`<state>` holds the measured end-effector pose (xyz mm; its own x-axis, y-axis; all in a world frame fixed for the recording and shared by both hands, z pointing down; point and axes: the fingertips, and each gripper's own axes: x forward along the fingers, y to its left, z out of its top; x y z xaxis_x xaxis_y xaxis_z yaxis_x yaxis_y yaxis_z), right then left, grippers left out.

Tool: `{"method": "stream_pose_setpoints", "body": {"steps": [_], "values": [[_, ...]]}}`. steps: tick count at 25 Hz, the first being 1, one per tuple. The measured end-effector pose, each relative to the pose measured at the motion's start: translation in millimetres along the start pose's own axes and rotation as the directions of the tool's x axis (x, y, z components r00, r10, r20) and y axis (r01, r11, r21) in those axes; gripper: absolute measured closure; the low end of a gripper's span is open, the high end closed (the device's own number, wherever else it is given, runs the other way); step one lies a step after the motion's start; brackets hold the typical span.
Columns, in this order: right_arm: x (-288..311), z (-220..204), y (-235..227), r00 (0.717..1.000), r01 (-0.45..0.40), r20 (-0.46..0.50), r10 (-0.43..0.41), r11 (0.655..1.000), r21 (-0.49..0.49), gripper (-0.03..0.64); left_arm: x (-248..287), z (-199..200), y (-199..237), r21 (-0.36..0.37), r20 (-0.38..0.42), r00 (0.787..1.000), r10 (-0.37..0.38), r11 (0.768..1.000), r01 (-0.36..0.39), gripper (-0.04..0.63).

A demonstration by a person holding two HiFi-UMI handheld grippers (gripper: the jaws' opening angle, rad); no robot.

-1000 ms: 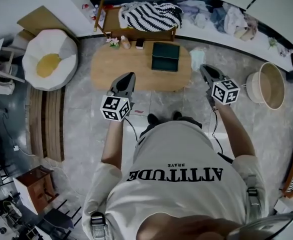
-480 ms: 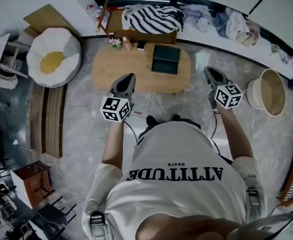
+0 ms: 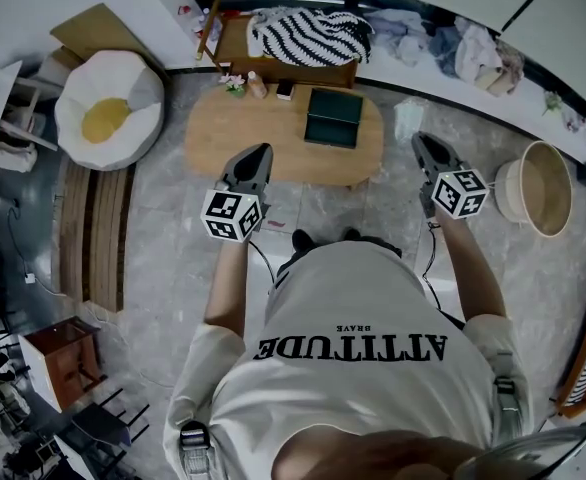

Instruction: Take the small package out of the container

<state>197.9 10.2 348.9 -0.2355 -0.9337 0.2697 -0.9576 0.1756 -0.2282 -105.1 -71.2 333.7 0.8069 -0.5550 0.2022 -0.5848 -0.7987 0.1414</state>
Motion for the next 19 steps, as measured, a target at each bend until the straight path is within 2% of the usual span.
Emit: {"method": "stream_pose_setpoints", "body": {"steps": [19], "values": [[1.7, -3.6, 8.9, 1.000, 0.006, 0.004, -0.006, 1.000, 0.019, 0.586, -6.5, 2.1, 7.4, 0.005, -0.001, 1.000, -0.004, 1.000, 0.004, 0.572]]}}
